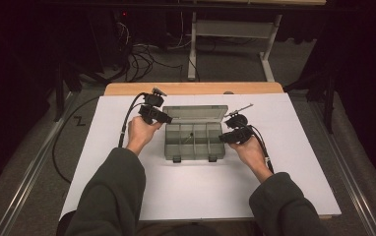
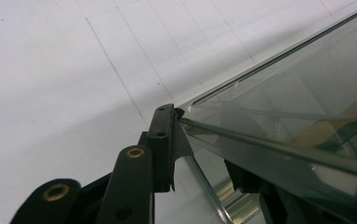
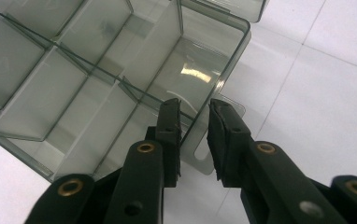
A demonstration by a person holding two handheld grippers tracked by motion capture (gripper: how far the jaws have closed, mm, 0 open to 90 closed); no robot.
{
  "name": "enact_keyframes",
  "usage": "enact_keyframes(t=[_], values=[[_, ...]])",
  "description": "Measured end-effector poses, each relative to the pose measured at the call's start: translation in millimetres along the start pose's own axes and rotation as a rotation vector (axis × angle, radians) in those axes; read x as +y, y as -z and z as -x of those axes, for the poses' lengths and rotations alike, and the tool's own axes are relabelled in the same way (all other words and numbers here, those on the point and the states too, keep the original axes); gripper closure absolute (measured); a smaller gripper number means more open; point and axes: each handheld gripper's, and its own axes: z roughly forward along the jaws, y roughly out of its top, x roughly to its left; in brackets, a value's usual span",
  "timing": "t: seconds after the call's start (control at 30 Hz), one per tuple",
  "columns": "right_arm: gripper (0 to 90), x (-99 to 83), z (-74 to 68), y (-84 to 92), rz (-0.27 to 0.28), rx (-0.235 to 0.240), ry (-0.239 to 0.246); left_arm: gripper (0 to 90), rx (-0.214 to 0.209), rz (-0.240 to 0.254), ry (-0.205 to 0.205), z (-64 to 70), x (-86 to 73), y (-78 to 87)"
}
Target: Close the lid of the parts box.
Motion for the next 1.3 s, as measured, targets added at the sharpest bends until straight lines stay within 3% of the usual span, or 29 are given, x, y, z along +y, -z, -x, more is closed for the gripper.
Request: enact_keyframes(t=[0.97, 1.2, 1.3], values=[[75.1, -1.2, 1.6, -0.4, 0.017, 0.009, 0.031, 66.0, 0.0, 0.001, -0.013, -0.7, -6.7, -1.9], [73.1, -1.7, 2.6, 2.6, 0.017, 0.039, 0.024, 65.4, 0.004, -0.001, -0.024, 0.2, -7.5, -1.9], [77.7, -1.6, 3.5, 9.0, 0.047, 0.045, 0.03, 65.2, 0.004, 0.001, -0.027, 0.2, -8.5, -2.0]])
